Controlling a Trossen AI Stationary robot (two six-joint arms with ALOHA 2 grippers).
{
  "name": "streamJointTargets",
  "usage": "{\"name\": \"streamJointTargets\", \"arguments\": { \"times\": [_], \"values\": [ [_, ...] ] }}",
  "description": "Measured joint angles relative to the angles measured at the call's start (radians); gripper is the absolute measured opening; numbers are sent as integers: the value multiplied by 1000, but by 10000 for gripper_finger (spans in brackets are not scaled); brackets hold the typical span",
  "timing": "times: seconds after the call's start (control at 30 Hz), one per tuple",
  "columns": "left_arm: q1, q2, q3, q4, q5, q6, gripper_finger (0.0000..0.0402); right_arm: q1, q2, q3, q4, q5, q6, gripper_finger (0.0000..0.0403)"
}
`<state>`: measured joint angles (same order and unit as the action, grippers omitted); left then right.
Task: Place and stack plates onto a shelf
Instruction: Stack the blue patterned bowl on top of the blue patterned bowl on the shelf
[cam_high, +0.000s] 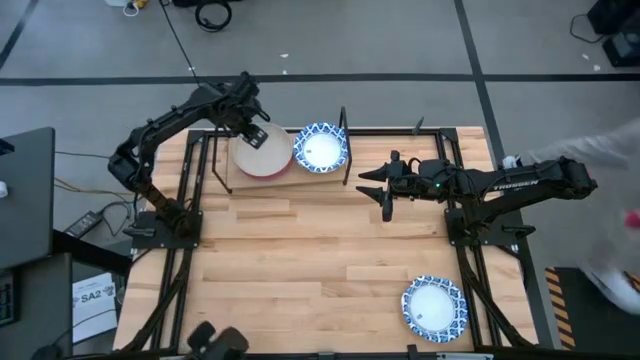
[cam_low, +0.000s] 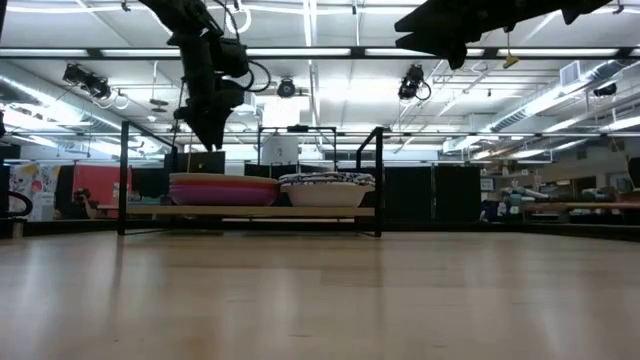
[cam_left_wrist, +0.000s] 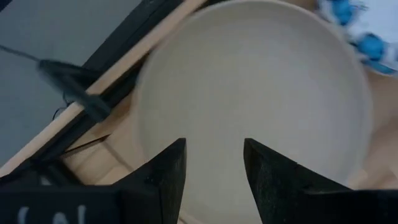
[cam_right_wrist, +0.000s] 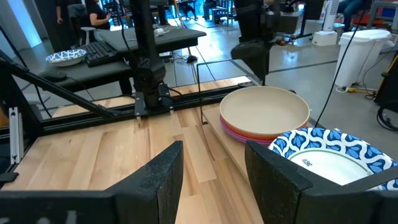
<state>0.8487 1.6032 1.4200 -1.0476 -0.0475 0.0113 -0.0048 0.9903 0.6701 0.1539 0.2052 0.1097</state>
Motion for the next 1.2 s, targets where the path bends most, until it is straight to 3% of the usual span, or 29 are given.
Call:
{"name": "streamJointTargets", "arguments": {
  "times": [0.27,0.43,0.67,0.77,0.9,1.03,1.2],
  "values": [
    [-200,-23,-1,0,1,-6,167,0,0,0,-2,-1,1,177],
    [-360,-60,-1,14,3,-40,167,4,0,0,-60,-56,4,177],
    [-603,-84,0,187,-5,-84,167,38,0,0,-177,-106,4,177],
    [-702,-93,-1,229,-60,-105,167,64,1,0,-199,-107,4,177],
    [-824,-100,-8,265,-222,-135,167,104,1,1,-230,-148,5,177],
    [-924,-118,-115,377,-277,-161,167,146,0,0,-252,-216,61,177],
    [-1002,-134,-355,701,-260,-166,167,210,0,0,-351,-289,163,177]
  ]
}}
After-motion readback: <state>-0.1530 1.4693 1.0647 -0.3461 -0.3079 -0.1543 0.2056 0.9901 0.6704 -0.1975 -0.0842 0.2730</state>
